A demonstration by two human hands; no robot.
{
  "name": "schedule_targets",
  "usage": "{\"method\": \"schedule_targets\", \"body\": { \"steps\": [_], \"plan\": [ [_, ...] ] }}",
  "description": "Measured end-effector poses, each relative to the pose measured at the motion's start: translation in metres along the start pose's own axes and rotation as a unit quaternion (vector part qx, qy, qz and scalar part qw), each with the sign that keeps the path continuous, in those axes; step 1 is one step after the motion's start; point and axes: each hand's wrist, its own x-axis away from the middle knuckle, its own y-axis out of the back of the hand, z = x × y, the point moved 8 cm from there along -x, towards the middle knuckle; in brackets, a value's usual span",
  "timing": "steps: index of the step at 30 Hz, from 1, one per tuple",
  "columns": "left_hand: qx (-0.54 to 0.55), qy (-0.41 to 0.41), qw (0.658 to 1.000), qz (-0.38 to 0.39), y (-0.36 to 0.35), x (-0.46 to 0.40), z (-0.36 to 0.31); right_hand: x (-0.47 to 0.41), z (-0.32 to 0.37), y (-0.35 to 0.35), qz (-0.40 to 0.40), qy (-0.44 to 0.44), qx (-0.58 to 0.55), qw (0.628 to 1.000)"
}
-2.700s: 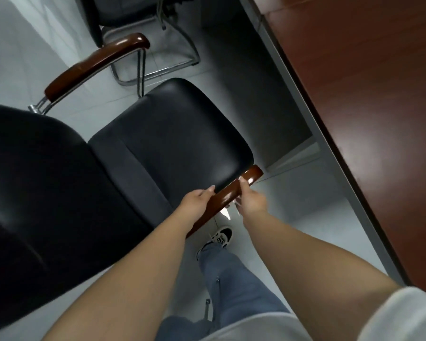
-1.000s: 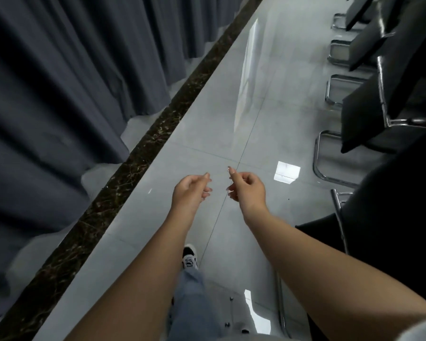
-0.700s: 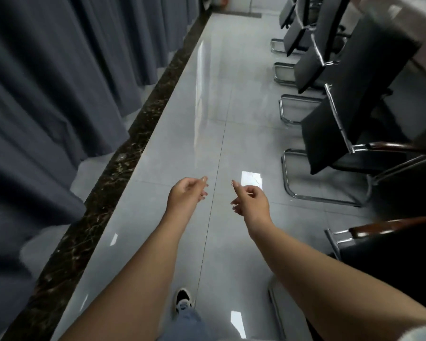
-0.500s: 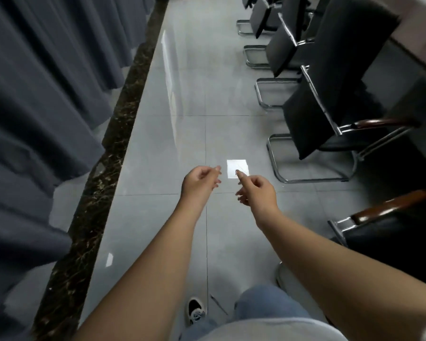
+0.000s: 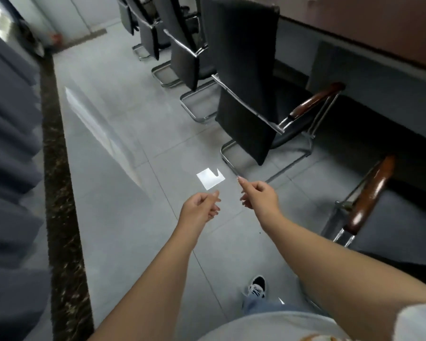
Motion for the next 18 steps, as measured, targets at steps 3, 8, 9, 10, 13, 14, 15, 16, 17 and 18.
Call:
{"method": "schedule_targets", "body": {
  "steps": [3, 8, 9, 10, 13, 14, 15, 16, 17, 18],
  "plan": [
    [-0.007, -0.004, 1.0, 0.011, -0.019, -0.046, -0.036, -0.037, 0.022, 0.006, 0.0, -0.01, -0.033, 0.999],
    [-0.02, 0.024, 0.995, 0.097, -0.099, -0.101, -0.068, -0.081, 0.032, 0.048, -0.034, -0.046, -0.089, 0.994],
    [-0.021, 0.032, 0.993, 0.115, -0.114, -0.109, -0.072, -0.088, 0.033, 0.058, -0.048, -0.05, -0.098, 0.993],
    [-0.025, 0.037, 0.989, 0.138, -0.136, -0.12, -0.077, -0.098, 0.036, 0.074, -0.073, -0.053, -0.109, 0.99],
    [-0.032, 0.06, 0.976, 0.205, -0.191, -0.144, -0.085, -0.117, 0.037, 0.118, -0.156, -0.056, -0.156, 0.974],
    [-0.04, 0.067, 0.97, 0.229, -0.21, -0.151, -0.088, -0.122, 0.036, 0.134, -0.192, -0.059, -0.166, 0.966],
    [-0.044, 0.073, 0.965, 0.246, -0.226, -0.158, -0.09, -0.125, 0.035, 0.147, -0.219, -0.063, -0.176, 0.958],
    [-0.054, 0.076, 0.959, 0.268, -0.243, -0.164, -0.092, -0.128, 0.034, 0.161, -0.249, -0.067, -0.183, 0.949],
    [-0.077, 0.074, 0.948, 0.301, -0.266, -0.172, -0.097, -0.133, 0.034, 0.178, -0.289, -0.067, -0.192, 0.936],
    [-0.106, 0.069, 0.936, 0.329, -0.282, -0.177, -0.101, -0.134, 0.033, 0.189, -0.319, -0.07, -0.202, 0.923]
  ]
}}
